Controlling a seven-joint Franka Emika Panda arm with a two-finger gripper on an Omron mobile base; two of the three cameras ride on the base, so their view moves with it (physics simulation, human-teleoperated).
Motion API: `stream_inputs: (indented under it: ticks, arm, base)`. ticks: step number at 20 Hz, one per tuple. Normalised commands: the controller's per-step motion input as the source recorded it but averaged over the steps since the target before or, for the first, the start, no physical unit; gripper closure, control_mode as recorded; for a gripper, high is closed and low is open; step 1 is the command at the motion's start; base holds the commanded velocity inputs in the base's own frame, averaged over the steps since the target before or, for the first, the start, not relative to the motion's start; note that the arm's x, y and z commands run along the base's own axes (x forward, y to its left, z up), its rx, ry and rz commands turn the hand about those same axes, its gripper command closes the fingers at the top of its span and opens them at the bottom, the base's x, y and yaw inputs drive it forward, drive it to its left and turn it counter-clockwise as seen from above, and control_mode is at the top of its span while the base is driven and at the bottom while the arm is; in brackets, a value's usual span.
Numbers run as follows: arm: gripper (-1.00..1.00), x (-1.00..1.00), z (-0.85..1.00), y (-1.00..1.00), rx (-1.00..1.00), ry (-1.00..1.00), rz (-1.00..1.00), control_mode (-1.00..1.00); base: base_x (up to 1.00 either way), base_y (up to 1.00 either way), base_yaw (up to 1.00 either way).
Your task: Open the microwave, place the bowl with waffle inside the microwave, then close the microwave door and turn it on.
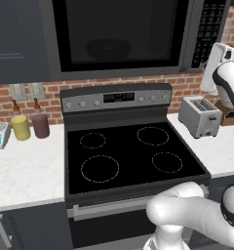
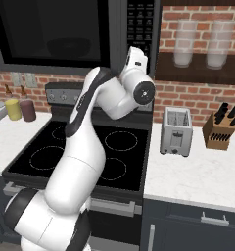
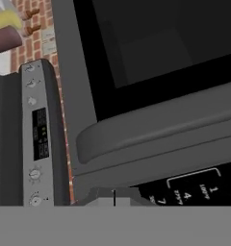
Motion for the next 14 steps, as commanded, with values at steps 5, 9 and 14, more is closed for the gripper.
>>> stream_inputs:
  ticks: [5, 9, 14]
  arm:
    - [1.0, 0.4, 0.0, -0.08, 0.03, 0.0, 0.0, -1.0]
    - [1.0, 0.38, 0.0, -0.13, 0.03, 0.0, 0.0, -1.0]
    - [1.0, 0.4, 0.0, -0.11, 0.03, 0.0, 0.0, -1.0]
  base:
    - [0.0, 0.0, 0.0]
    - [0.0, 0.0, 0.0]
    - [0.0, 0.0, 0.0]
